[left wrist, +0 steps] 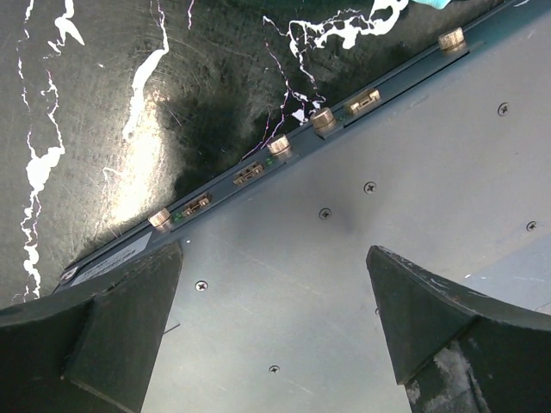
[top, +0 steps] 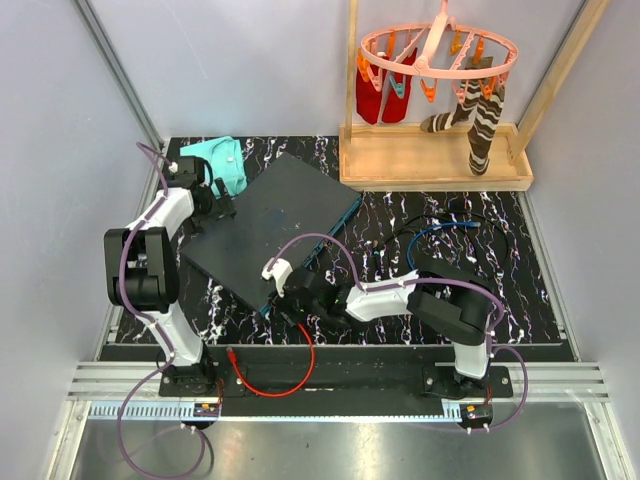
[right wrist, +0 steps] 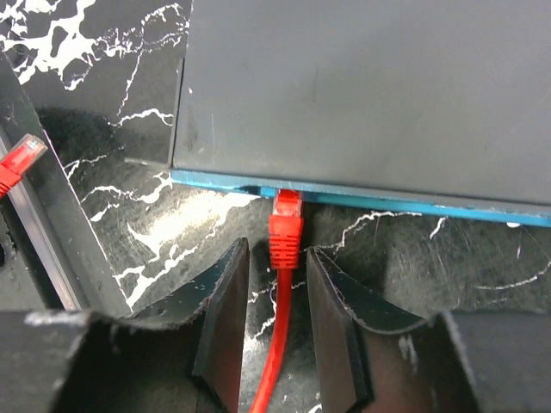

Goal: Insert the plug into the switch port
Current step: Insert the connector into the switch port.

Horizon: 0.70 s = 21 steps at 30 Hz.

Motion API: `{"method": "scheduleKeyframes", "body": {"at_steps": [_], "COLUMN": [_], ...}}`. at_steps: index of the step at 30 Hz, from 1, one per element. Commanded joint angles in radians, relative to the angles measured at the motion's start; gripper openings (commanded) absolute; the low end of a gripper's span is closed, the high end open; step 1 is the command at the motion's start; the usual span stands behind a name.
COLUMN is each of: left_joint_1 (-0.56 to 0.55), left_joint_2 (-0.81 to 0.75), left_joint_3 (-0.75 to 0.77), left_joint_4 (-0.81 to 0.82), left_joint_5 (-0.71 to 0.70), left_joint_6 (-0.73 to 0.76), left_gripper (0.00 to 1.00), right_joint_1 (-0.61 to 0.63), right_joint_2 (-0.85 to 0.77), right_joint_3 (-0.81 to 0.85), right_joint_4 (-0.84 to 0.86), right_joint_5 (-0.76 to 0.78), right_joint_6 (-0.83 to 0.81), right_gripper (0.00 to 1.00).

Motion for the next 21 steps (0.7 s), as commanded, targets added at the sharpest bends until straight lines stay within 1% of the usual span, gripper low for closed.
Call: {"method": "scheduleKeyframes", "body": {"at_steps": [1, 5, 7, 10, 11, 16, 21], "left_joint_1": [0.009, 0.032, 0.04, 0.049, 0.055, 0.072, 0.072], "left_joint_2": [0.041, -0.034, -0.077, -0.099, -0.093, -0.019, 0.036], "left_joint_3": [-0.016, -0.008, -0.014, -0.04, -0.042, -0.033, -0.033], "left_joint_4": [-0.009, 0.043, 0.077, 0.131, 0.135, 0.095, 0.048], "left_joint_5": [-0.02, -0.062, -0.109, -0.143, -0.135, -0.007, 0.065], "left_joint_6": [0.006, 0.012, 0.034, 0.07, 0.077, 0.08, 0.063], "left_gripper": [0.99, 0.99, 0.99, 0.99, 0.99, 0.99, 0.99], "right_joint_1": [-0.005, -0.005, -0.005, -0.005, -0.006, -0.006, -0.005], "right_joint_2": [0.018, 0.018, 0.018, 0.013, 0.012, 0.006, -0.008], "right_joint_3": [0.043, 0.04, 0.039, 0.036, 0.034, 0.028, 0.026], "right_joint_4": [-0.003, -0.003, -0.005, -0.011, -0.011, -0.02, -0.049], "right_joint_5": [0.003, 0.007, 0.007, 0.007, 0.006, 0.007, 0.007], "right_joint_6": [0.019, 0.028, 0.031, 0.035, 0.037, 0.04, 0.039], "right_gripper": [0.4, 0.4, 0.39, 0.38, 0.38, 0.37, 0.37]}}
